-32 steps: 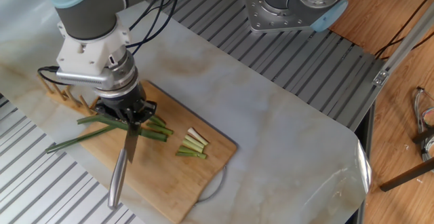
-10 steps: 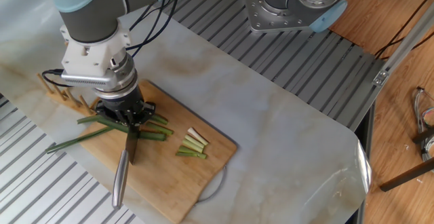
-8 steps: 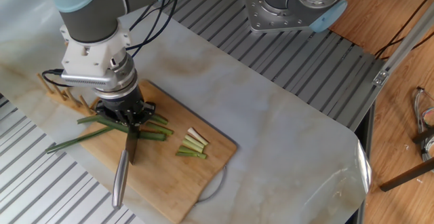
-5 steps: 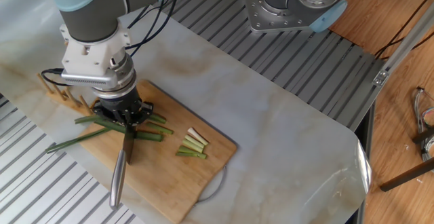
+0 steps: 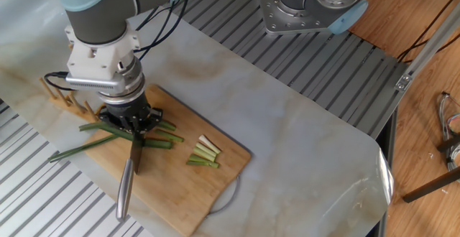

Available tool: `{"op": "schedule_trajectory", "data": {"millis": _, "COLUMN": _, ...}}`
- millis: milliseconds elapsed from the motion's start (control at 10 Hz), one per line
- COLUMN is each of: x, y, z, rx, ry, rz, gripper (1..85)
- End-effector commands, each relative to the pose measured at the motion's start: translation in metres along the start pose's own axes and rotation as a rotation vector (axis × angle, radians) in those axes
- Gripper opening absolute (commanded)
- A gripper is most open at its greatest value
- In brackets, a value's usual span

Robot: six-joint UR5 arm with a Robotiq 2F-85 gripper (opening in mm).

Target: Chop the green garlic

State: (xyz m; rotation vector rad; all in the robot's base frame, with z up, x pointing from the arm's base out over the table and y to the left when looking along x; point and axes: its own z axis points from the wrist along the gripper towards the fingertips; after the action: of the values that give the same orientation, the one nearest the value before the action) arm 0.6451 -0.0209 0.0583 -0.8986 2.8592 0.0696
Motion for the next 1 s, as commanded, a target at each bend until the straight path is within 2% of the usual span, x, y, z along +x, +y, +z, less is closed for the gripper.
{"op": "schedule_trajectory", "data": {"millis": 0, "x": -0.002, "y": -0.006, "z": -0.012, "rx": -0.019, "ry": -0.049, "rz": -0.027, "gripper": 1.3}}
{"op": "schedule_trajectory", "data": {"millis": 200, "x": -0.011, "y": -0.003, "z": -0.011, "rx": -0.038, "ry": -0.085, "rz": -0.028, "gripper": 1.3}}
{"op": "schedule_trajectory", "data": {"millis": 300, "x": -0.014, "y": -0.002, "z": -0.008, "rx": -0.037, "ry": -0.088, "rz": -0.024, "gripper": 1.3}}
{"op": "schedule_trajectory", "data": {"millis": 700, "x": -0.018, "y": -0.003, "z": 0.007, "rx": -0.043, "ry": -0.084, "rz": -0.009, "gripper": 1.3}}
{"op": "schedule_trajectory", "data": {"millis": 900, "x": -0.014, "y": -0.001, "z": 0.007, "rx": -0.053, "ry": -0.066, "rz": 0.015, "gripper": 1.3}}
